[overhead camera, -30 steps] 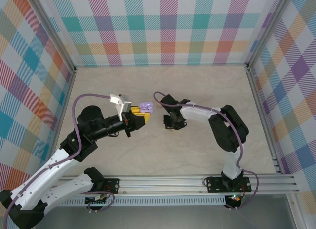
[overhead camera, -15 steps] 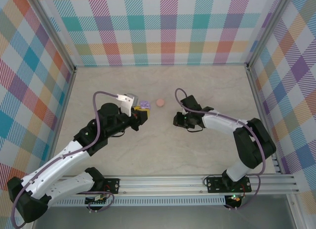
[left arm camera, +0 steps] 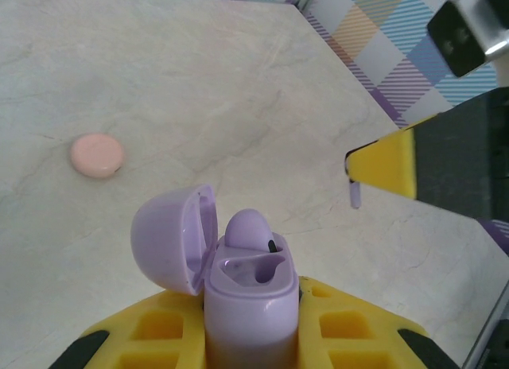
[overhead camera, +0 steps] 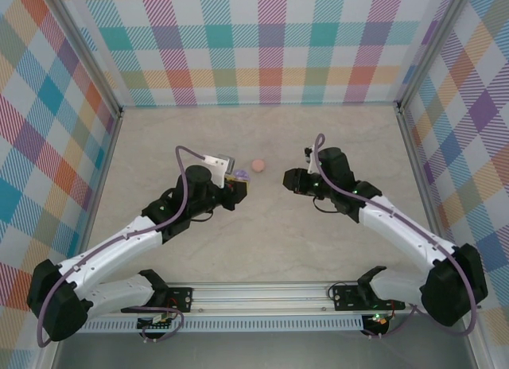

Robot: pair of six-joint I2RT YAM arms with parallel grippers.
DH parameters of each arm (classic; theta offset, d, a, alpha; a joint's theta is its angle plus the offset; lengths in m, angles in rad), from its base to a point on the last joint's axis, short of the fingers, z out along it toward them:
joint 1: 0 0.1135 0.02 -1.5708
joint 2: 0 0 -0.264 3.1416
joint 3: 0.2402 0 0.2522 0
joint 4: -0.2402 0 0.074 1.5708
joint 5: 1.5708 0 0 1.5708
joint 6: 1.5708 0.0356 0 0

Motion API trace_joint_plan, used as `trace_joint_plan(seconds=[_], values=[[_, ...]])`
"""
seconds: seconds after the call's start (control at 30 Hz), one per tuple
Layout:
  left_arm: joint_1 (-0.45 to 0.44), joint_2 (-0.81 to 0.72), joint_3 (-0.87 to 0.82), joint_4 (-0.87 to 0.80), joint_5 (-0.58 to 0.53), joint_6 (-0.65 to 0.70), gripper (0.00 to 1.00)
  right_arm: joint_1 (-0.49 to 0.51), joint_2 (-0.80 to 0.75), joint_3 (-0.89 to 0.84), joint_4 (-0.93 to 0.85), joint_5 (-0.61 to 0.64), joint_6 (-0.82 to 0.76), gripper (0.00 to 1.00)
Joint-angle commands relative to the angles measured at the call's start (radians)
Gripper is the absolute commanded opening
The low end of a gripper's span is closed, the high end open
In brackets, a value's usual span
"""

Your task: Insert the wireless bluetooth earbuds into the charging case

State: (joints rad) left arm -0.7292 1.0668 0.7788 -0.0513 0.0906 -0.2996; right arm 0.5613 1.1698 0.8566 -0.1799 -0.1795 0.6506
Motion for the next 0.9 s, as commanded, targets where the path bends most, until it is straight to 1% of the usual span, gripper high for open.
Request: trace_joint_plan(seconds=[0.0,0.27,0.33,0.53,0.87], values=[[-0.016,0.000,-0.035,0.133,0.063,-0.018,0.00,-0.006,-0.056,-0.003,0.055,-0.057,-0.016,0.25],[-0.015,-0.009,-0.109,0.344,0.182,0.027,0.00,-0.006,-0.127,0.026,0.156,-0.149,-0.032,0.26],[-0.016,-0.008,-0.115,0.367,0.191,0.046,0.00,-0.006,-0.138,0.036,0.182,-0.171,-0.032,0.26],[-0.016,0.019,-0.129,0.480,0.264,0.104,0.00,-0.003,-0.145,0.059,0.252,-0.247,-0.039,0.26],[-0.017,0.084,-0.108,0.618,0.345,0.117,0.00,0.017,-0.167,0.089,0.285,-0.273,-0.064,0.26]])
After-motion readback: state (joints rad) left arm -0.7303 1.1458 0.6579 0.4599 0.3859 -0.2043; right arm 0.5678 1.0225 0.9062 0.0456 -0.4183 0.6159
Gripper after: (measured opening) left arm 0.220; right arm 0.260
